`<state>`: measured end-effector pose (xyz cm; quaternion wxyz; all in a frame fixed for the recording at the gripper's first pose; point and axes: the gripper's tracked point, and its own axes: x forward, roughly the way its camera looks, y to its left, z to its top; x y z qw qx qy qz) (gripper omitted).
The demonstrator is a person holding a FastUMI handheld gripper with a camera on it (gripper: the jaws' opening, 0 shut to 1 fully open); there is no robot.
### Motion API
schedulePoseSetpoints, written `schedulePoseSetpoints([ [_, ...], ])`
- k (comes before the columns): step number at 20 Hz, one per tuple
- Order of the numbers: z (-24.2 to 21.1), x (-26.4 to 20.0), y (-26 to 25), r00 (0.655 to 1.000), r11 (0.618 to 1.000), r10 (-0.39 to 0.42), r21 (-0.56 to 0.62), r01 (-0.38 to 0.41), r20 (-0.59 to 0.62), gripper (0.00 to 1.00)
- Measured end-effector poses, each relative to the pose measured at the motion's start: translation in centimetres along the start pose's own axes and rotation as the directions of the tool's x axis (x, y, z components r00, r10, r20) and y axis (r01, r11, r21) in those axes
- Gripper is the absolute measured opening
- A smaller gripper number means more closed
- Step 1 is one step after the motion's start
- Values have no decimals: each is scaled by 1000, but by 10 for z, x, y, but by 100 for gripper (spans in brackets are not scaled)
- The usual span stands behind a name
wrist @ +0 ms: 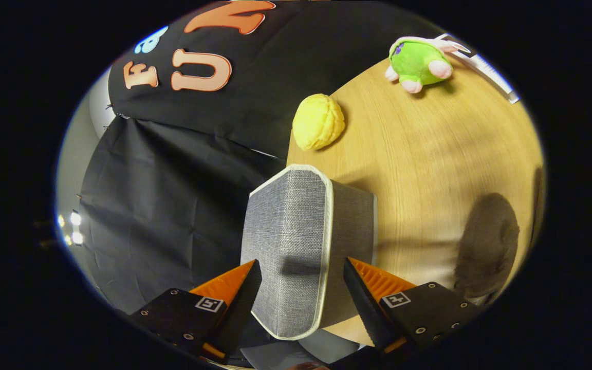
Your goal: Open the storage box then place both shoes into the box .Put the left shoe in first, then the right shoe, with the right side of both shoes facing outward in a uniform manner.
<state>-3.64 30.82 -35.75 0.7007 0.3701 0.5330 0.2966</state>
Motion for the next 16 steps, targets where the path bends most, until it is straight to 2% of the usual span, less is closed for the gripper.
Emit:
schedulePoseSetpoints([
  [6, -5, 26, -2, 993, 989, 116, 92, -113, -25, 95],
  [8, -7, 26, 5, 985, 977, 173, 130, -171, -10, 93],
  [11, -2, 19, 11, 977, 968, 210, 134, -214, 43, 90],
  [13, 0, 13, 10, 975, 969, 216, 107, -221, 54, 86],
  [16, 7, 1, 17, 962, 953, 262, 137, -270, 72, 69],
])
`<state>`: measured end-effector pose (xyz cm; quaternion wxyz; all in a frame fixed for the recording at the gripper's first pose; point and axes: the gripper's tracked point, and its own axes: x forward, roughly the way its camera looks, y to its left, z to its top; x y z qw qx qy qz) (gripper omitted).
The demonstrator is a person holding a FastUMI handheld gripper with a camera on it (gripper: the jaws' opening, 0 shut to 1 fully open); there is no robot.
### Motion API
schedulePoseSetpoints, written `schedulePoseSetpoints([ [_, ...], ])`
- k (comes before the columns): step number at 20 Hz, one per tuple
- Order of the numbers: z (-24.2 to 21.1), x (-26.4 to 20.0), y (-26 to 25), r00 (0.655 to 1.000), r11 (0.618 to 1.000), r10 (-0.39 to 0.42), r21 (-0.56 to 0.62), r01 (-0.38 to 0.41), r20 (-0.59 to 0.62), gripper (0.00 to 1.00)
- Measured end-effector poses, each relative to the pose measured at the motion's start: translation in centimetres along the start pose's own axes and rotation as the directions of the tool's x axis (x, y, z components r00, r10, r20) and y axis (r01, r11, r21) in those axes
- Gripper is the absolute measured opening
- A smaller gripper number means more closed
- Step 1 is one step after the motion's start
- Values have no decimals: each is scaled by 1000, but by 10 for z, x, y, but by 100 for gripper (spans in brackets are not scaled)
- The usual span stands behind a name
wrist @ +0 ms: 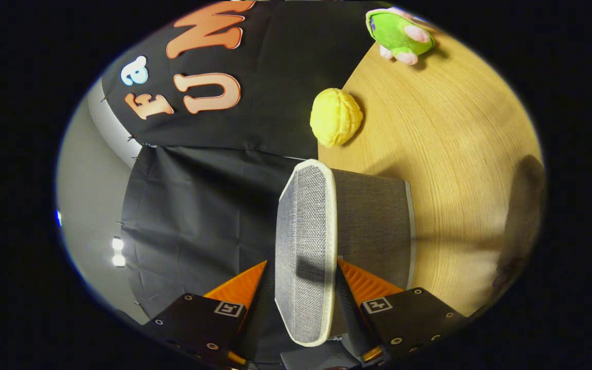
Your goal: Open the storage box then place both shoes into the box .Put the left shoe in first, then the right shoe, with the right side of both shoes facing outward in a uniform manner.
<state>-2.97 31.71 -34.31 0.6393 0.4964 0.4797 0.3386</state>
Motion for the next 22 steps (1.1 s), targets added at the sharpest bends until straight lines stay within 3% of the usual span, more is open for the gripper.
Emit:
schedulePoseSetpoints([
  [4, 13, -3, -5, 996, 999, -39, 9, 39, 80, 25],
  [5, 7, 0, -4, 997, 999, -33, 12, 32, 63, 22],
  [9, -13, 19, -9, 998, 997, -69, 40, 69, 1, 21],
  [10, -12, 18, -9, 997, 995, -83, 48, 82, 4, 15],
  [13, -12, 16, -2, 996, 994, -86, 68, 86, -1, 6],
  [14, -14, 15, 5, 997, 995, -75, 69, 76, -4, 3],
  [22, -17, 15, 101, 1000, 999, -15, -46, 16, 8, 2],
])
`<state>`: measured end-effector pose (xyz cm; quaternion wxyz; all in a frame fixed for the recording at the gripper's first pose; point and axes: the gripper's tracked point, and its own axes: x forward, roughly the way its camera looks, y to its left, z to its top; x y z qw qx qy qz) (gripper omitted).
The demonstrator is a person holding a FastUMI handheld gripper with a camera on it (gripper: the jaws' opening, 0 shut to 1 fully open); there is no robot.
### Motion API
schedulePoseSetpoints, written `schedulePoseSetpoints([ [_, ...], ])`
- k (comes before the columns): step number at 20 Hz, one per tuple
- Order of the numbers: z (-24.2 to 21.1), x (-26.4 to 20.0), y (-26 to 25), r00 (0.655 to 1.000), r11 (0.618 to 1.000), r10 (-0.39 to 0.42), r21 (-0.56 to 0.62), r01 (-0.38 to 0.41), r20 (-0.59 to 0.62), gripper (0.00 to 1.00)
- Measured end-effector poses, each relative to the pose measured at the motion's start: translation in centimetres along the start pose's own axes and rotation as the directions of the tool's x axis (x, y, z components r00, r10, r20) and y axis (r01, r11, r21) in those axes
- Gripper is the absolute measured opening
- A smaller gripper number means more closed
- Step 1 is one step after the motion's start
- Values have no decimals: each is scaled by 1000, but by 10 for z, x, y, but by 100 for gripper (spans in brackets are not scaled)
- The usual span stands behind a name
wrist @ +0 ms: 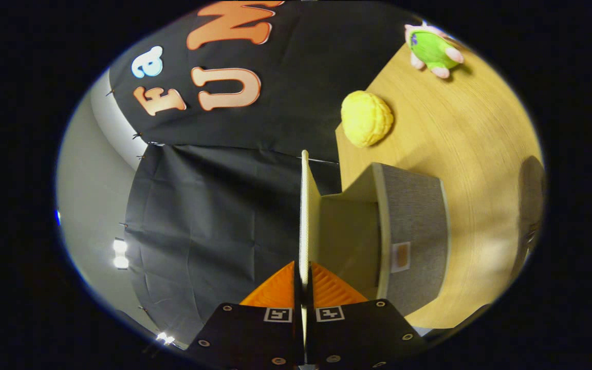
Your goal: Open the storage box then place both shoes into the box .Put the left shoe in first, then the right shoe, with the right side of both shoes facing outward in a uniform manner.
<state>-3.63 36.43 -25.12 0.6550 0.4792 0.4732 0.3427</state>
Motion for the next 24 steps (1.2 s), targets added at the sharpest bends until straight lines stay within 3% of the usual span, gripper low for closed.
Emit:
schedulePoseSetpoints([
  [7, -19, 61, 83, 999, 980, -37, -197, 29, -38, 5],
  [10, -37, 94, 90, 994, 960, -94, -270, 77, -53, 7],
  [13, -45, 137, 101, 988, 946, -143, -301, 117, -63, 8],
  [18, -57, 188, 96, 975, 947, -217, -253, 196, -55, 12],
  [19, -62, 197, 88, 968, 944, -244, -242, 224, -59, 15],
  [20, -65, 201, 92, 966, 944, -251, -237, 229, -66, 32],
  [24, -59, 203, 94, 965, 937, -259, -248, 244, -30, 77],
])
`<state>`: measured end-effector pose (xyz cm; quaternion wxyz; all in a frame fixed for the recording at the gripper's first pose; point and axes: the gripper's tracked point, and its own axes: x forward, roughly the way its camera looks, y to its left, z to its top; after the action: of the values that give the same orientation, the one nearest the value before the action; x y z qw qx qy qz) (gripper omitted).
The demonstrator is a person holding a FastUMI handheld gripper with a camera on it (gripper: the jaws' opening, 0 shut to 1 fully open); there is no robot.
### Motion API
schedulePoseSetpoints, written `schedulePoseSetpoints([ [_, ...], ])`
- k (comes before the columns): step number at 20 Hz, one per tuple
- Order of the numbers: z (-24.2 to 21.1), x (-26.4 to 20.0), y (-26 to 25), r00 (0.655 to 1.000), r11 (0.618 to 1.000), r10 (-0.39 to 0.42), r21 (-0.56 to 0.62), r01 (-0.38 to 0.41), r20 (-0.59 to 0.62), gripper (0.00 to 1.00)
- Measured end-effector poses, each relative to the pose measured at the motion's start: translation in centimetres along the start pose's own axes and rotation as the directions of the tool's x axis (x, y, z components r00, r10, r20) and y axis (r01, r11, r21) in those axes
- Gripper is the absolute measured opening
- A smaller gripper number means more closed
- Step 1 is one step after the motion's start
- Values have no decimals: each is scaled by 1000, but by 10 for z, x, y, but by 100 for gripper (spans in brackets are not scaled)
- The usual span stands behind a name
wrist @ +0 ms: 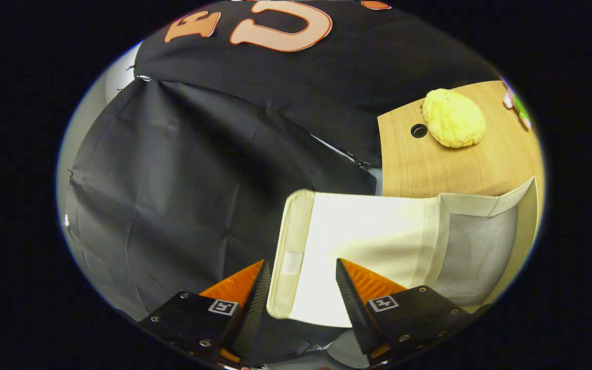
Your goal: Open the storage box then place both shoes into the box .Put the left shoe in first, then the right shoe, with the right side of both shoes facing outward in a uniform manner.
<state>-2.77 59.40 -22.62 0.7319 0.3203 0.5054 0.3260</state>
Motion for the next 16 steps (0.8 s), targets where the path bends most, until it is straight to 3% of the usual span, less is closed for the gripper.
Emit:
schedulePoseSetpoints([
  [2, 6, -14, -8, 1000, 1000, -18, -17, 18, 24, 90],
  [4, 6, -32, -21, 998, 998, -50, -44, 51, 40, 96],
  [9, 9, -95, -76, 984, 979, -157, -117, 166, 83, 96],
  [14, 10, -173, -151, 935, 912, -322, -215, 348, 149, 96],
  [16, 10, -204, -184, 902, 868, -393, -252, 428, 179, 96],
])
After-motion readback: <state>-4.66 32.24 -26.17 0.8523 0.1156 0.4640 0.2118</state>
